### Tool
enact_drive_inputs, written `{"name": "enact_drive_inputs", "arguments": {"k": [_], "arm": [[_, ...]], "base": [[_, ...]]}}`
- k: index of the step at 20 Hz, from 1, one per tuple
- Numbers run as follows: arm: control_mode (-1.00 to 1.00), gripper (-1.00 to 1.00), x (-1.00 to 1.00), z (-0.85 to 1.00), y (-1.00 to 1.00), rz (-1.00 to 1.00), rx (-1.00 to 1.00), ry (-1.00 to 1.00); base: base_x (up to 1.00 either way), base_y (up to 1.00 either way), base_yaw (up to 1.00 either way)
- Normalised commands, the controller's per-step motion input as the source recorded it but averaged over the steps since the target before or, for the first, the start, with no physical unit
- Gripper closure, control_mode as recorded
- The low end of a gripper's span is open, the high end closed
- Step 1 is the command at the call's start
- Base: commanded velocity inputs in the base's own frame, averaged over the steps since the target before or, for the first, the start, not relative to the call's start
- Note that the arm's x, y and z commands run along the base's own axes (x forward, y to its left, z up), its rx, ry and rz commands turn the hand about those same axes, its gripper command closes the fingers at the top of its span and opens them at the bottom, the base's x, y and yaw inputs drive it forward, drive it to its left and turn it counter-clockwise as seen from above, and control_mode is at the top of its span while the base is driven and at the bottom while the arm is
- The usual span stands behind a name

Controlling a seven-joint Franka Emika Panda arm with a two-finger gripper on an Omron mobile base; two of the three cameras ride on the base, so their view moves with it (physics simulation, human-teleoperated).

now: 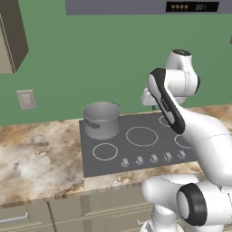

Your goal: Turn on the burner for the pot on the stove. Wait thirty seconds for the pot to heat up. Then add the bell pepper to the pot.

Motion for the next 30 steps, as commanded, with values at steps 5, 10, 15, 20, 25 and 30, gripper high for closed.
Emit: {"name": "enact_drive_inputs", "arguments": {"k": [5,10,15,20,25,30], "arm": [[-1.00,-1.00,-0.10,0.00,0.00,0.00,0.00,0.00],[-1.00,-1.00,-0.14,-0.21,0.07,0.00,0.00,0.05],[-1.00,-1.00,-0.01,-0.40,0.21,0.00,0.00,0.08],[-1.00,-1.00,0.00,-0.53,0.27,0.00,0.00,0.11],[-1.00,-1.00,0.00,-0.61,0.19,0.00,0.00,0.09],[-1.00,-1.00,0.00,-0.60,0.00,0.00,0.00,0.02]], "base": [[0.00,0.00,0.00],[0.00,0.00,0.00],[0.00,0.00,0.00],[0.00,0.00,0.00],[0.00,0.00,0.00],[0.00,0.00,0.00]]}}
